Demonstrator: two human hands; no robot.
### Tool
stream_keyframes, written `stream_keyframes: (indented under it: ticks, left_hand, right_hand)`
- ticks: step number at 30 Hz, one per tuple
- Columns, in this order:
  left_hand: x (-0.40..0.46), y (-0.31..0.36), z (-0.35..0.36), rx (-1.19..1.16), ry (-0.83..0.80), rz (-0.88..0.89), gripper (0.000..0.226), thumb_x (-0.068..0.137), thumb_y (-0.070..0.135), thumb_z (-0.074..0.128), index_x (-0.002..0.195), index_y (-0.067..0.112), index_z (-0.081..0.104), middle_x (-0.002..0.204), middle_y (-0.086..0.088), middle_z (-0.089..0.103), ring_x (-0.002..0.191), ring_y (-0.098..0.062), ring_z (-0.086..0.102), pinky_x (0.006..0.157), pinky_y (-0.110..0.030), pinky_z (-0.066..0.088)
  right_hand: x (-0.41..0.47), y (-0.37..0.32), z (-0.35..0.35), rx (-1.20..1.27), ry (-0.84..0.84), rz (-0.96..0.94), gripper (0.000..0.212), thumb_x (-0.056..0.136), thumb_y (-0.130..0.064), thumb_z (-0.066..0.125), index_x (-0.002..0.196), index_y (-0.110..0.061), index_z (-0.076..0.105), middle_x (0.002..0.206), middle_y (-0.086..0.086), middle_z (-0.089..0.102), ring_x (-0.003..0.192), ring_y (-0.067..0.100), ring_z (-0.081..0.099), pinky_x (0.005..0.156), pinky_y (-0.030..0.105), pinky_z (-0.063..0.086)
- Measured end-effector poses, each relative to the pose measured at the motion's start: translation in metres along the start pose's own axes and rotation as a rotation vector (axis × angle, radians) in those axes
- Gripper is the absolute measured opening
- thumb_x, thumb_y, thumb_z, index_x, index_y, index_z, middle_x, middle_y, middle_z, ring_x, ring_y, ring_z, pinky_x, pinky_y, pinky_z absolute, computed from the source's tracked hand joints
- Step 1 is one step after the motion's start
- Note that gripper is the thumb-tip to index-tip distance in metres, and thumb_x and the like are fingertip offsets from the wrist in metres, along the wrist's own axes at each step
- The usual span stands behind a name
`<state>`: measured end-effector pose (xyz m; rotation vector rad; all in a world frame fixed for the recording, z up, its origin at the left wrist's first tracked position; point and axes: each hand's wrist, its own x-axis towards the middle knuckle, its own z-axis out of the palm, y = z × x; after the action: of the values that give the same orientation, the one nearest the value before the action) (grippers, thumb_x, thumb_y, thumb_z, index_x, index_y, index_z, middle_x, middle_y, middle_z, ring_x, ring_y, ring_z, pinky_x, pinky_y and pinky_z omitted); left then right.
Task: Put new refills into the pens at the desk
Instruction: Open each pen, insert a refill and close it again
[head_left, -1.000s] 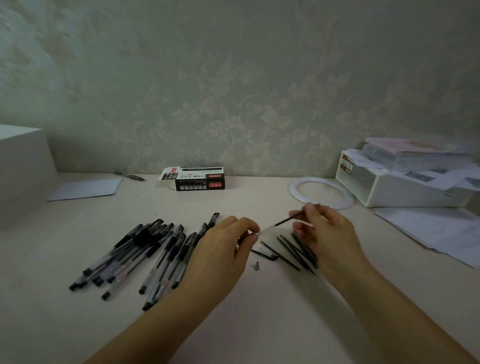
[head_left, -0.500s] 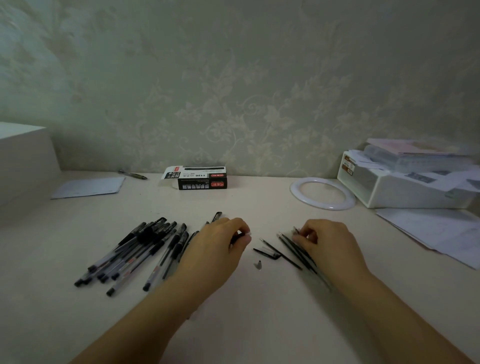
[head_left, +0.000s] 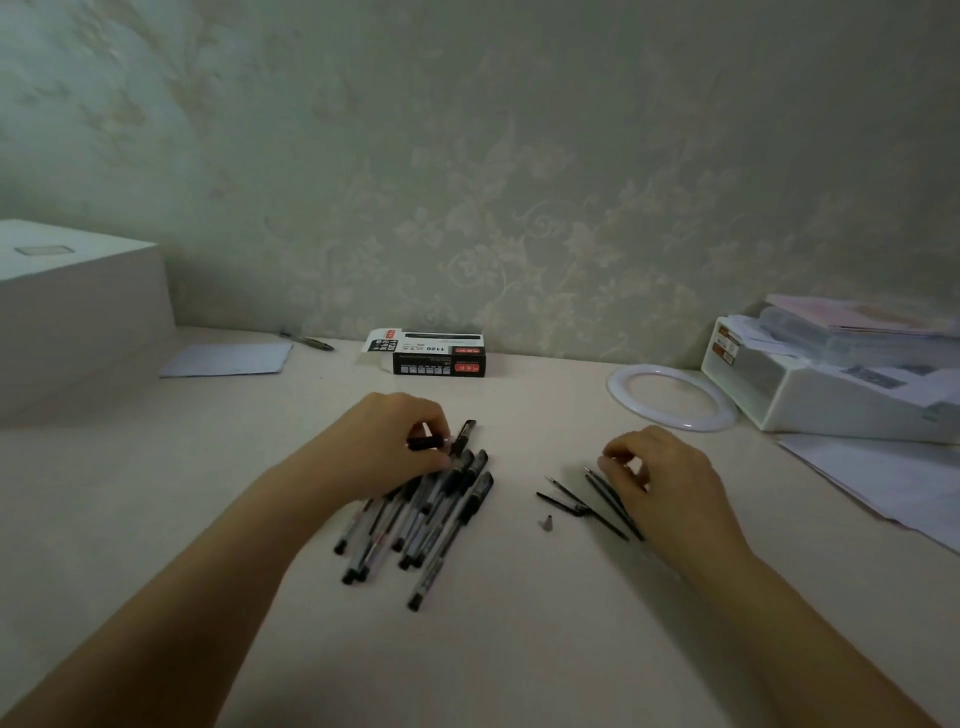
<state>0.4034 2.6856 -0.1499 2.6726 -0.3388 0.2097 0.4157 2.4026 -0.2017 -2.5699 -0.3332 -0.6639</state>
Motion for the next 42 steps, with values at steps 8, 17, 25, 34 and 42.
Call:
stream_keyframes:
  ticks: [8, 17, 25, 34, 42]
  left_hand:
    - [-0.012, -0.026, 0.009, -0.064, -0.027, 0.028, 0.010, 0.079, 0.031, 0.073, 0.087, 0.035, 0.068, 0.078, 0.016, 0.065, 0.073, -0.001, 0.060, 0.070, -0.021, 0.048]
    - [-0.010, -0.041, 0.005, 0.022, -0.164, 0.034, 0.023, 0.079, 0.032, 0.075, 0.099, 0.038, 0.065, 0.080, 0.020, 0.056, 0.072, 0.005, 0.051, 0.064, -0.015, 0.037]
    - [-0.011, -0.046, 0.002, -0.004, -0.209, -0.007, 0.024, 0.079, 0.031, 0.075, 0.101, 0.034, 0.068, 0.086, 0.017, 0.062, 0.077, 0.005, 0.054, 0.067, -0.016, 0.040]
    - [-0.012, -0.050, -0.004, 0.023, -0.126, -0.039, 0.021, 0.082, 0.025, 0.070, 0.101, 0.032, 0.068, 0.097, 0.010, 0.066, 0.092, -0.011, 0.060, 0.085, -0.031, 0.050]
    - [-0.013, -0.049, -0.004, 0.013, -0.155, -0.049, 0.022, 0.076, 0.022, 0.075, 0.096, 0.027, 0.070, 0.092, 0.005, 0.068, 0.089, -0.013, 0.062, 0.086, -0.037, 0.052]
  right_hand:
    - [-0.011, -0.056, 0.019, 0.002, -0.370, -0.429, 0.060, 0.097, -0.053, 0.032, 0.151, -0.027, 0.035, 0.159, -0.009, 0.028, 0.144, 0.007, 0.026, 0.118, 0.021, 0.016]
    - [-0.016, -0.065, 0.038, -0.201, -0.685, -0.541, 0.069, 0.089, -0.074, -0.003, 0.151, -0.046, -0.013, 0.158, -0.028, -0.020, 0.142, -0.010, -0.021, 0.120, 0.027, -0.011]
    - [-0.013, -0.054, 0.025, -0.149, -0.679, -0.472, 0.061, 0.093, -0.067, 0.007, 0.152, -0.050, 0.000, 0.153, -0.037, -0.014, 0.129, -0.029, -0.020, 0.109, 0.005, -0.017]
    - [-0.011, -0.043, 0.024, -0.042, -0.601, -0.434, 0.046, 0.105, -0.031, 0.035, 0.149, -0.042, 0.030, 0.152, -0.033, 0.021, 0.136, -0.024, 0.012, 0.119, 0.013, 0.004]
    - [-0.005, -0.060, 0.028, -0.050, -0.577, -0.462, 0.056, 0.098, -0.055, 0.020, 0.152, -0.041, 0.025, 0.159, -0.026, 0.010, 0.141, -0.018, -0.001, 0.119, 0.015, 0.002]
